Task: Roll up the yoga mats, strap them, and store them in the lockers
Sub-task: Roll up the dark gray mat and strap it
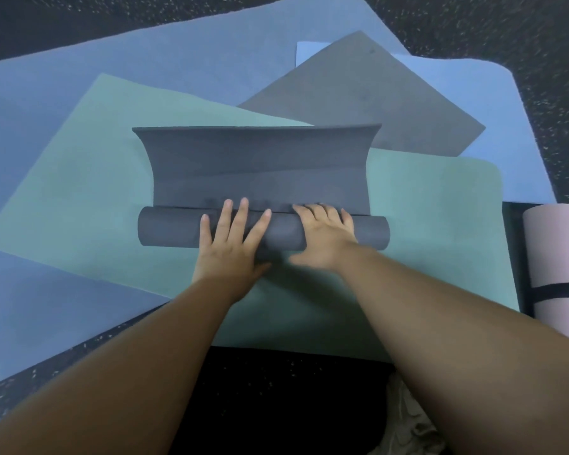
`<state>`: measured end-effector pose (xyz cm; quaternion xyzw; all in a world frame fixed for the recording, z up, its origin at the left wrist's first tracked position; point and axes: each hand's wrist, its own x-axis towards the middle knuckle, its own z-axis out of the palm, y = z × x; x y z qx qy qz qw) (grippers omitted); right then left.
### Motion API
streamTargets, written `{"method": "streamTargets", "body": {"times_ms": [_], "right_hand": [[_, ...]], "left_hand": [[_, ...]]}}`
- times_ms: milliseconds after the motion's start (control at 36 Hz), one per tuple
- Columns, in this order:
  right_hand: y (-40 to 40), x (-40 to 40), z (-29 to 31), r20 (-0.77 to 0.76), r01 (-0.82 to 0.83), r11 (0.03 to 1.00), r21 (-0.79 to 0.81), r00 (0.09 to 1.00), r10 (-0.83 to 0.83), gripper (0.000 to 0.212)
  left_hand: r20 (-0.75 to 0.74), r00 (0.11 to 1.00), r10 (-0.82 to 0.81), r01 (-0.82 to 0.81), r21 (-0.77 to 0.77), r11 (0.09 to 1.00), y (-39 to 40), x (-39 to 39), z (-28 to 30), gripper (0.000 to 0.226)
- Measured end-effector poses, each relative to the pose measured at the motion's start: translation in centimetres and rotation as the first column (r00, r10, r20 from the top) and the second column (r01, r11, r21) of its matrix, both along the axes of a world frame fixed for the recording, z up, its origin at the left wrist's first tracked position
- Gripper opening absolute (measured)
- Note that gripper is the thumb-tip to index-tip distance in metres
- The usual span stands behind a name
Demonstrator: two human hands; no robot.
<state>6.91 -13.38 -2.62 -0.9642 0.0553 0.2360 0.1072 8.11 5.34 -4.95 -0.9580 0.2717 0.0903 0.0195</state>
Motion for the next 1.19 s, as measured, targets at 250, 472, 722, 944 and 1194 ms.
{"method": "streamTargets", "body": {"times_ms": [250,472,722,944,1194], "right_hand": [[1.4,-1.6,-2.8,0.547,0.117,0.991,-0.071,0.835,-0.06,0.064],[1.4,-1.8,-2.7,0.682,0.042,0.988,-0.147,0.728,0.071,0.046],[2.8,-6.4,-1.8,0.6,-0.004,0.992,-0.129,0.796,0.081,0.056],[4.0,-10.4,-1.5,0.49,0.003,0.993,-0.115,0.87,0.054,0.056],[4.0,-12.0,-1.6,0.421,-0.038,0.995,-0.096,0.904,0.075,0.054]], "left_hand": [[-0.174,0.983,0.059,-0.056,0.021,0.998,-1.2,3.8,1.7,0.087],[0.127,0.99,-0.067,0.08,-0.107,0.991,0.6,3.2,1.2,0.069],[0.215,0.971,-0.104,0.145,-0.184,0.972,2.8,-1.7,0.4,0.076],[0.166,0.978,-0.123,0.151,-0.17,0.974,3.9,-5.2,0.7,0.056],[-0.095,0.99,-0.104,0.102,-0.024,0.994,3.5,-6.7,1.6,0.064]]}}
